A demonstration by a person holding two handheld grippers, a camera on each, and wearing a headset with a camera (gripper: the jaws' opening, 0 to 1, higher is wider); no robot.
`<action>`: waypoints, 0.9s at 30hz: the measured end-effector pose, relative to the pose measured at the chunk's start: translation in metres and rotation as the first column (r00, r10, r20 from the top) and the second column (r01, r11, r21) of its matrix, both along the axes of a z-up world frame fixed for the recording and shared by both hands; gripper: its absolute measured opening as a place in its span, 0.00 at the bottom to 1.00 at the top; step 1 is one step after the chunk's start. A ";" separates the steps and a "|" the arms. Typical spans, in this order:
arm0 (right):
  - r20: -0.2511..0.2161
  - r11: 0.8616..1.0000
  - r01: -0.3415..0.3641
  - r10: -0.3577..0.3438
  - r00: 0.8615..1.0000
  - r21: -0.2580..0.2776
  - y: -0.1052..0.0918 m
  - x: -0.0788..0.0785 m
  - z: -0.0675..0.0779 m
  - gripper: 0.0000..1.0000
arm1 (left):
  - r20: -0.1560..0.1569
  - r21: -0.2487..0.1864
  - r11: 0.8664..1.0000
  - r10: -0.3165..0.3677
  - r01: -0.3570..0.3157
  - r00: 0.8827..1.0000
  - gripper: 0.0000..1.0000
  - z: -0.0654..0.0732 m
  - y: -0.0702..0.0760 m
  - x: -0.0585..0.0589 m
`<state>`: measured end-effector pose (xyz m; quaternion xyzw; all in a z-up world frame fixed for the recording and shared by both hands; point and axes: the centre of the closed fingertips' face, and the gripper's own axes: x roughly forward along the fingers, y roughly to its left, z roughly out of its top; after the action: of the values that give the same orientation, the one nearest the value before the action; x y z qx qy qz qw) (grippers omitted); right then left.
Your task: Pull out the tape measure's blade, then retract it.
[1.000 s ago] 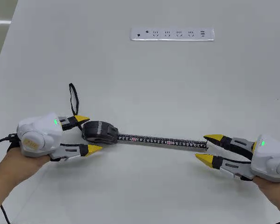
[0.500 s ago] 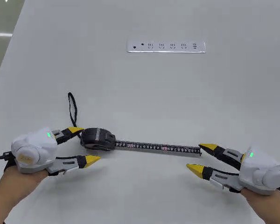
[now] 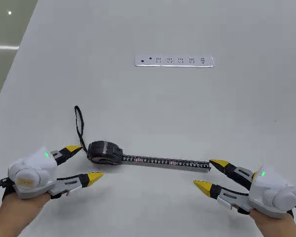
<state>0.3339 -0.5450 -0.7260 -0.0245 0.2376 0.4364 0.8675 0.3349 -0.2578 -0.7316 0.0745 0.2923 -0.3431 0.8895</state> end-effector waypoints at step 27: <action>0.037 0.997 0.081 -0.081 0.996 -0.015 -0.013 -0.025 0.021 0.52 | 0.014 -0.068 0.986 0.151 -0.150 0.988 0.63 0.015 0.024 -0.036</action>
<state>0.3090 -0.5581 -0.7054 -0.0298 0.2262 0.3984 0.8884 0.2987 -0.2342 -0.7161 0.0257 0.2770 -0.2839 0.9176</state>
